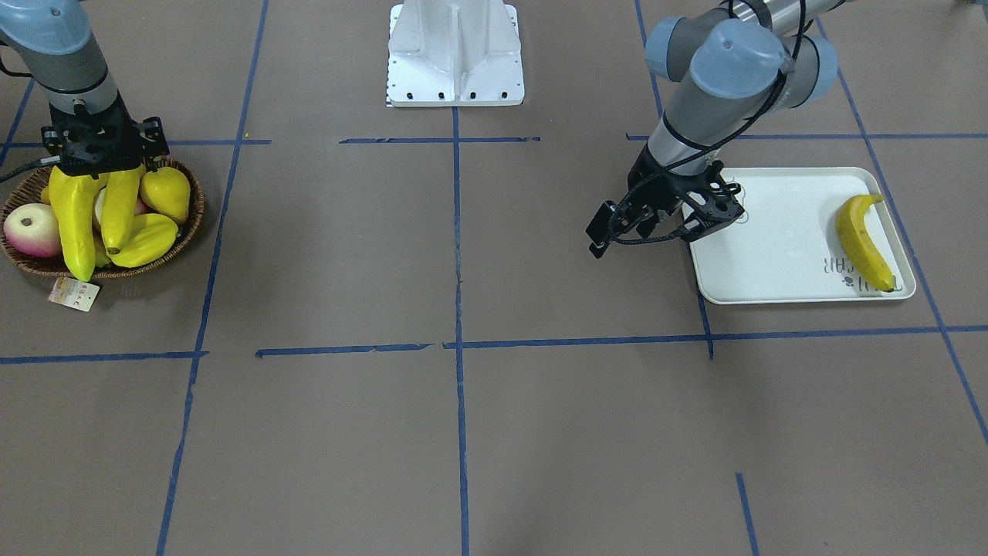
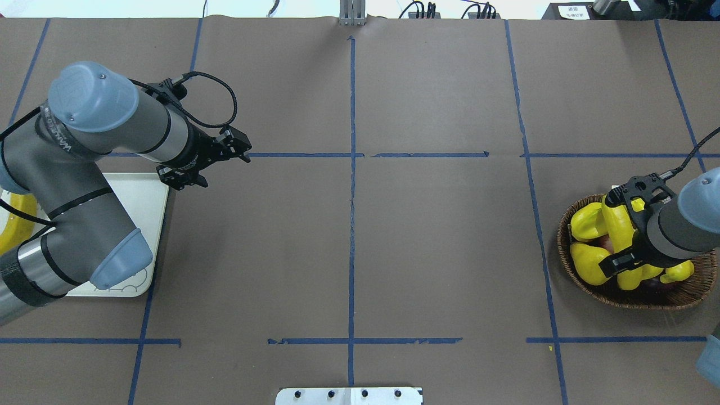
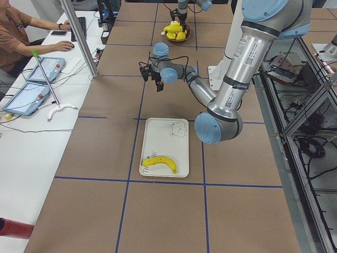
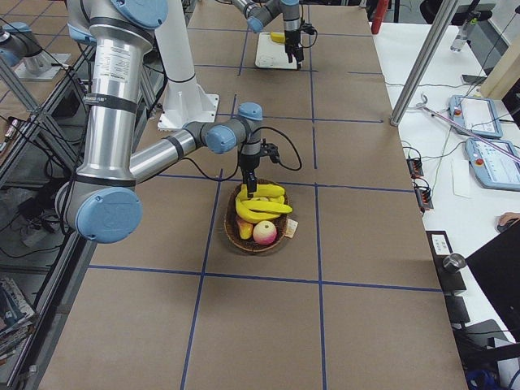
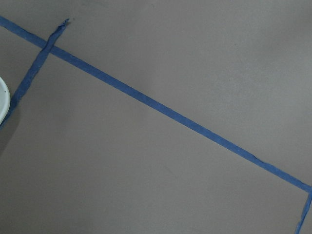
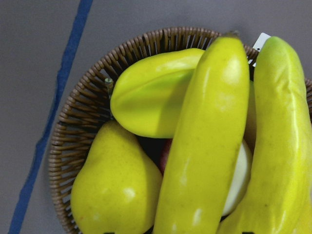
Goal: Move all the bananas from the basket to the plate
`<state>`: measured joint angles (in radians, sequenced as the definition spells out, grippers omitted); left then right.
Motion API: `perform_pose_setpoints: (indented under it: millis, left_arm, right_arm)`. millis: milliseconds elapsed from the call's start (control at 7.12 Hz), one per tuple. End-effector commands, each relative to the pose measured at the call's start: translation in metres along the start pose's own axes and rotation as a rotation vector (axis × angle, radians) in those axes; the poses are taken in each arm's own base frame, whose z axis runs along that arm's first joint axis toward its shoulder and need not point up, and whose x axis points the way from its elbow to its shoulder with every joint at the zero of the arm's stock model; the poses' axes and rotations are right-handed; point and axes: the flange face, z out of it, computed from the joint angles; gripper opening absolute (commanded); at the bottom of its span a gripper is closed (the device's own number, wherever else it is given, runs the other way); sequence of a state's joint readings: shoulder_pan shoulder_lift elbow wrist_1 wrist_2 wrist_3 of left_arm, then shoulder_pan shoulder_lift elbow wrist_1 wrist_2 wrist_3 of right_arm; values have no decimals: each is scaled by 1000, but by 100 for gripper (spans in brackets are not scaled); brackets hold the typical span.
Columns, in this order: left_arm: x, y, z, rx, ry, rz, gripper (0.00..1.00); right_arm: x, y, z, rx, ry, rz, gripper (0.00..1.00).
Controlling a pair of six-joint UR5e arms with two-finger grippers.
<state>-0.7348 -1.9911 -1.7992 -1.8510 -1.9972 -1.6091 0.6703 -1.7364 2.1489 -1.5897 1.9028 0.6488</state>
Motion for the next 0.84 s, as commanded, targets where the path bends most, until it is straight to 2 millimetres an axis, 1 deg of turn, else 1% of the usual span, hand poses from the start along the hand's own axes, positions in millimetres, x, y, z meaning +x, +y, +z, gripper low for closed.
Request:
perform_pose_setpoints:
  millis: [0,141,281,422,562,703]
  left_arm:
    - [0,0,0,0,1,0,100]
    - [0,0,0,0,1,0,100]
    - [0,0,0,0,1,0,100]
    - [-1,0,0,0,-2,-1,100]
    - [-1,0,0,0,-1,0,100]
    - [-2,0,1,0,-2,-1,100]
  right_arm:
    - [1,0,2,-7,4,3,73]
    - [8,-2,8,-13,14,17,73]
    - [10,-3,7,-12,15,25,73]
    - [15,-5,4,-12,3,39,71]
    - [21,-8,-1,-9,-9,56,63]
    - [22,-8,-1,-9,-9,58,45]
